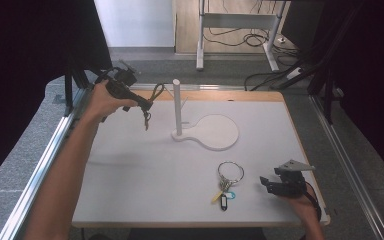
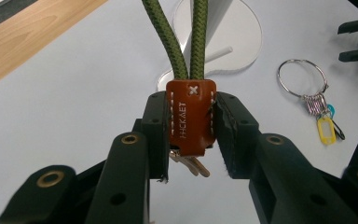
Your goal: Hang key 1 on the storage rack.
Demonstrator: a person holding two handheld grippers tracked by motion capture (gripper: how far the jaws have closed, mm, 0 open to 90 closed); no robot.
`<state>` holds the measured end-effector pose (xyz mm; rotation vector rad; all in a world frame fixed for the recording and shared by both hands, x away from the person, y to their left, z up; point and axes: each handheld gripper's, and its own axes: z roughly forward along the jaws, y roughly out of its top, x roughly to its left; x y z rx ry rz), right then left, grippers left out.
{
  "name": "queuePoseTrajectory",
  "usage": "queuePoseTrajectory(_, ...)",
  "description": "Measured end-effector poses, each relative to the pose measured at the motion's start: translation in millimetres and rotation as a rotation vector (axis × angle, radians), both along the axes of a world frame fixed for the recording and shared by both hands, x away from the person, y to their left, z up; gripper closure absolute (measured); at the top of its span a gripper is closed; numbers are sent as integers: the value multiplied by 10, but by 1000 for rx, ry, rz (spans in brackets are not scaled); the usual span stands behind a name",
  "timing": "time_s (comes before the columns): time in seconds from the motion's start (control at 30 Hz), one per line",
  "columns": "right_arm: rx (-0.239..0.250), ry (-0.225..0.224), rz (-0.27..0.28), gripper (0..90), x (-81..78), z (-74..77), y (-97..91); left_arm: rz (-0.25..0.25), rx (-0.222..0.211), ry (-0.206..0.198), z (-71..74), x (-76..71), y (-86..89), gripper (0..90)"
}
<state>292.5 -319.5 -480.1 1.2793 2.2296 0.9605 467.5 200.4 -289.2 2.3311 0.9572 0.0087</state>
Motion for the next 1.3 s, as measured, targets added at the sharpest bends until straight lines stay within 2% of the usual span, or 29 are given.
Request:
queuePoseTrajectory(0.23,-7,2,0,312,5,-8,5,6,-25,17,-38,100,-3,670)
queuePoseTrajectory(0.73,-11,8,-15,312,12,-18,-4,-14,-19,44,-149,211,-98,670)
queuePoseTrajectory(0.87,-12,6,-18,312,12,-17,-5,-19,-30,50,-188,225,-143,670)
queuePoseTrajectory(1.3,-20,17,-17,312,17,-29,-1,-50,14,53,-311,216,-291,669)
